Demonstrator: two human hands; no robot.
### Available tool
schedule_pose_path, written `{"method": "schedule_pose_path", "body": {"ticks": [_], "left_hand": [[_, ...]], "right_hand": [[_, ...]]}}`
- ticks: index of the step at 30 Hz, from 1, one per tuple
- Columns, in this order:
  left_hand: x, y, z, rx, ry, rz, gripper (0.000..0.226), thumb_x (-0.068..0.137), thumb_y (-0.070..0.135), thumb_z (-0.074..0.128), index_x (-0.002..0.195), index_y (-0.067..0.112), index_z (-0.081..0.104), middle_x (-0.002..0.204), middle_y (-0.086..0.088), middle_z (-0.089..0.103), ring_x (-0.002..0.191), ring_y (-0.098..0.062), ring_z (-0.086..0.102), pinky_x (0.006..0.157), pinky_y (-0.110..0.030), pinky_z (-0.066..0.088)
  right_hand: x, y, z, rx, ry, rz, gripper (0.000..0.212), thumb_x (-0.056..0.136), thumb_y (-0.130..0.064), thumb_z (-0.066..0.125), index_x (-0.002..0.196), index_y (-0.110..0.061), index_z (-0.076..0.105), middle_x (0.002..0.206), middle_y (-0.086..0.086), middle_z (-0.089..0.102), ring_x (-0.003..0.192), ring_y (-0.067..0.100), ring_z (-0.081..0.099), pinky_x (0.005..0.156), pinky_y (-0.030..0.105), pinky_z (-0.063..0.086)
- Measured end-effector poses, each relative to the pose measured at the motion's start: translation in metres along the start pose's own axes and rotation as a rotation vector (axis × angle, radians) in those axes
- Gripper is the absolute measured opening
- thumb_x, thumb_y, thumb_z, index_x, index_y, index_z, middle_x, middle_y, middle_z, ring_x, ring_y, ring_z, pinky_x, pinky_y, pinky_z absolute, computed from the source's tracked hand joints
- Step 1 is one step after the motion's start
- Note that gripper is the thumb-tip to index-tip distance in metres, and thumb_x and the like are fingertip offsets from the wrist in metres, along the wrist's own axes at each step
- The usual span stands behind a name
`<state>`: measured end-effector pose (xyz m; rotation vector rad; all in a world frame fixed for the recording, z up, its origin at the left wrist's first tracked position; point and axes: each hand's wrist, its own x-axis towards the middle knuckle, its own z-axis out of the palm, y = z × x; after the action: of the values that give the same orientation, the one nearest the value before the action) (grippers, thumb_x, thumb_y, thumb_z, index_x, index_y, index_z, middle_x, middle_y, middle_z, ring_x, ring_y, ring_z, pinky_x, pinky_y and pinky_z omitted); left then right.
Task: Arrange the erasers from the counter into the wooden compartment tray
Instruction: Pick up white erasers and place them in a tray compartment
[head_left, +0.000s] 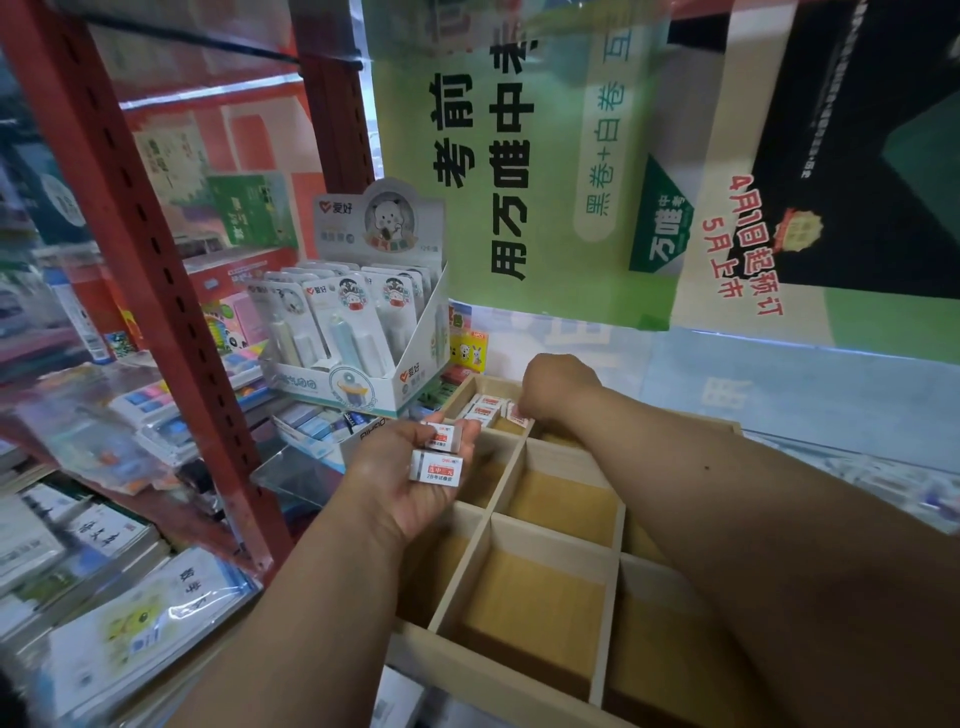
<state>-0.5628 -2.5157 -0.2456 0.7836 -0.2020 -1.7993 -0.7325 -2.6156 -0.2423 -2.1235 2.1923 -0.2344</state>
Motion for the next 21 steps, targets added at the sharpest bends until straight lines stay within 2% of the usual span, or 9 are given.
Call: {"method": "schedule_pose_path", "body": {"ticks": [5,9,12,14,18,21], "left_hand": [[0.0,0.0,0.001,-0.007,0.001,0.004,0.033,0.096,0.0,0.042,0.127,0.003,0.049,0.111,-0.037,0.057,0.09,-0.039,0.067,0.064,-0.042,0.061],[0.001,0.0,0.0,-0.007,0.009,0.019,0.04,0.094,-0.002,0.043,0.133,0.008,0.044,0.108,-0.039,0.057,0.079,-0.041,0.07,0.061,-0.041,0.061],[0.001,-0.001,0.0,0.017,0.026,0.021,0.042,0.094,-0.002,0.043,0.134,0.01,0.043,0.104,-0.038,0.059,0.081,-0.038,0.071,0.057,-0.038,0.061],[0.002,0.0,0.0,0.027,0.028,0.021,0.042,0.094,-0.002,0.043,0.135,0.01,0.043,0.103,-0.038,0.06,0.086,-0.038,0.07,0.063,-0.041,0.061],[0.0,0.0,0.002,0.038,0.022,0.04,0.04,0.095,-0.001,0.041,0.134,0.01,0.042,0.104,-0.037,0.06,0.085,-0.037,0.07,0.065,-0.04,0.06],[-0.002,-0.001,0.004,0.012,-0.011,0.039,0.038,0.095,-0.003,0.043,0.131,0.01,0.041,0.109,-0.039,0.059,0.087,-0.041,0.07,0.07,-0.044,0.06]], "right_hand": [[-0.001,-0.004,-0.003,-0.116,0.094,-0.041,0.01,0.086,-0.022,0.063,0.085,-0.018,0.053,0.096,0.004,0.06,0.095,0.026,0.055,0.072,0.028,0.037],[-0.003,-0.004,-0.001,-0.118,0.09,-0.041,0.006,0.085,-0.011,0.056,0.085,-0.017,0.057,0.102,0.005,0.063,0.091,0.026,0.053,0.075,0.028,0.037],[-0.003,-0.006,-0.002,-0.135,0.135,-0.075,0.016,0.082,-0.004,0.053,0.087,-0.016,0.062,0.103,0.005,0.064,0.097,0.027,0.054,0.075,0.029,0.036],[-0.005,-0.009,-0.007,-0.1,0.161,-0.073,0.01,0.082,-0.007,0.051,0.077,-0.015,0.055,0.095,0.005,0.062,0.088,0.026,0.053,0.071,0.028,0.037],[-0.013,-0.016,-0.014,0.016,-0.035,-0.086,0.017,0.08,-0.021,0.05,0.064,-0.017,0.049,0.072,0.001,0.051,0.074,0.021,0.051,0.059,0.024,0.034],[-0.02,-0.008,-0.016,-0.048,-0.098,-0.102,0.017,0.083,-0.023,0.045,0.067,-0.017,0.047,0.081,0.003,0.049,0.09,0.024,0.048,0.073,0.03,0.034]]}}
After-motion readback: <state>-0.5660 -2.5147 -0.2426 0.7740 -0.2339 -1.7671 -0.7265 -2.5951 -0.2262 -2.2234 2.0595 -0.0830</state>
